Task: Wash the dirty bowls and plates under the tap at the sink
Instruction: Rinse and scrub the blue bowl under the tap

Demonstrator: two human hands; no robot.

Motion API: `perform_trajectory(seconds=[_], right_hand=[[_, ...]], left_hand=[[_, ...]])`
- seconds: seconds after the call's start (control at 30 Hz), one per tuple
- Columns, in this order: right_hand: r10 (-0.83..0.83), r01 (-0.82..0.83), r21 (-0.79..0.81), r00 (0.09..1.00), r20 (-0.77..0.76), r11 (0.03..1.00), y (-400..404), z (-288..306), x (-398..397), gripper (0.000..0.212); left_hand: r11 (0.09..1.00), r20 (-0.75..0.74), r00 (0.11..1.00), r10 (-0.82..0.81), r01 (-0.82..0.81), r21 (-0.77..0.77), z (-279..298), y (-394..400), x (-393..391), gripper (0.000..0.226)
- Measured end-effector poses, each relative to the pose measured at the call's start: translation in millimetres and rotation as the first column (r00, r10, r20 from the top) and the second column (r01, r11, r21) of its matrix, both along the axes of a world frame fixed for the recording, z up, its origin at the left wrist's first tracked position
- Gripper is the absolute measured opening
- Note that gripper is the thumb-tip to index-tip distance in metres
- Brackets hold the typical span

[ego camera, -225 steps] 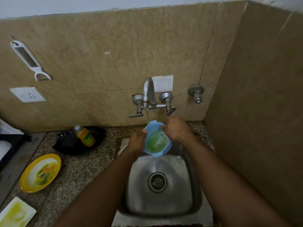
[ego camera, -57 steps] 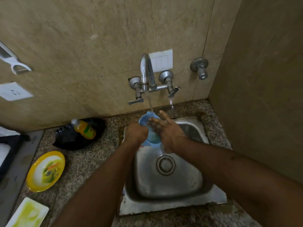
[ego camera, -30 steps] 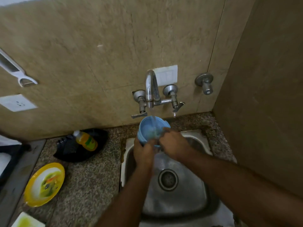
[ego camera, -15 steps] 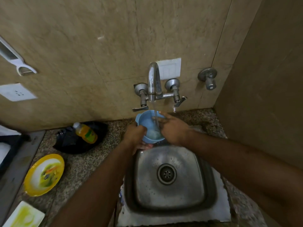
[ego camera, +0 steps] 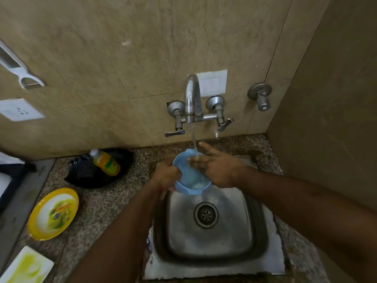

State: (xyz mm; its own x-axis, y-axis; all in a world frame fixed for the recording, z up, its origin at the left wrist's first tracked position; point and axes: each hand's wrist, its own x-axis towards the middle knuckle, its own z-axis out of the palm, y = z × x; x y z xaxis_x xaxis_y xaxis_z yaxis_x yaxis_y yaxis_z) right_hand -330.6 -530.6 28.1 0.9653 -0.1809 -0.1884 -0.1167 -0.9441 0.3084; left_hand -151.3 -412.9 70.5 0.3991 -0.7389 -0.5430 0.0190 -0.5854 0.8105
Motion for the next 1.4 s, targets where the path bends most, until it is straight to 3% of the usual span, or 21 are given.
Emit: perform_trajectory(seconds=[0.1, 0.27, 0.37, 0.47, 0.53, 0.6, 0.73, 0.83, 0.93, 1.03, 1.1, 1.2, 1.33, 1.4], right_hand=[[-0.024, 0.024, -0.016, 0.999, 0.028, 1.000, 1.8, 10.4, 6.8, 0.036], [-0.237, 0.230, 0.141, 0.971, 0.029, 0.963, 9.5, -1.8, 12.4, 0.023], [-0.143, 0.142, 0.031, 0.990, 0.013, 0.989, 10.3, 0.2, 4.2, 0.030], [-0.106, 0.106, -0.128, 0.994, 0.010, 0.986, 12.8, 20.0, 3.8, 0.055], [-0.228, 0.229, -0.022, 0.973, 0.036, 0.973, 17.1, 25.0, 12.8, 0.071], [-0.368, 0.360, 0.126, 0.928, 0.050, 0.925, 27.0, 27.0, 23.9, 0.075], [-0.474, 0.431, 0.444, 0.881, -0.018, 0.785, 57.4, 35.5, 39.8, 0.057], [-0.488, 0.406, 0.646, 0.871, -0.059, 0.646, 67.3, 38.6, 26.3, 0.044], [-0.481, 0.471, 0.524, 0.867, -0.128, 0.709, 70.6, 39.1, 13.1, 0.036], [-0.573, 0.592, 0.426, 0.798, -0.188, 0.684, 69.1, 41.7, 29.4, 0.059], [-0.557, 0.583, 0.512, 0.800, -0.223, 0.631, 64.1, 39.8, 40.1, 0.064], [-0.470, 0.482, 0.626, 0.860, -0.201, 0.613, 60.3, 36.2, 35.5, 0.044], [-0.438, 0.429, 0.528, 0.891, -0.117, 0.733, 54.4, 49.4, 22.0, 0.024], [-0.452, 0.456, 0.406, 0.885, -0.112, 0.792, 55.7, 53.0, 25.9, 0.028]], left_hand=[[0.998, -0.126, 0.990, 0.061, -0.063, -0.012, 4.7, -7.4, -3.7, 0.038], [0.926, -0.227, 0.930, 0.290, -0.333, -0.178, -20.1, 8.1, -43.8, 0.069], [0.962, -0.141, 0.963, 0.228, -0.246, -0.122, -11.1, 8.6, -34.5, 0.058], [0.995, -0.079, 0.992, 0.095, -0.096, -0.007, 8.4, -4.4, -12.0, 0.046], [0.992, -0.043, 0.993, 0.107, -0.110, -0.054, 17.4, -13.2, -6.5, 0.035], [0.980, -0.075, 0.983, 0.165, -0.172, -0.105, 14.6, -17.4, -10.8, 0.020], [0.949, -0.157, 0.942, 0.295, -0.308, -0.063, -13.6, -10.9, -26.9, 0.043], [0.956, -0.191, 0.941, 0.280, -0.291, -0.032, -23.4, 2.9, -33.8, 0.039], [0.968, -0.278, 0.930, 0.240, -0.249, 0.003, -31.0, 9.8, -37.0, 0.036], [0.961, -0.343, 0.901, 0.266, -0.275, 0.023, -29.8, 6.2, -47.2, 0.040], [0.953, -0.356, 0.889, 0.289, -0.304, 0.014, -31.0, 3.0, -49.1, 0.041], [0.956, -0.254, 0.928, 0.274, -0.292, -0.038, -35.1, 4.7, -39.5, 0.040], [0.948, -0.228, 0.933, 0.277, -0.304, -0.094, -38.8, 6.2, -33.1, 0.041], [0.942, -0.222, 0.934, 0.279, -0.311, -0.124, -36.0, 1.9, -36.3, 0.042]])
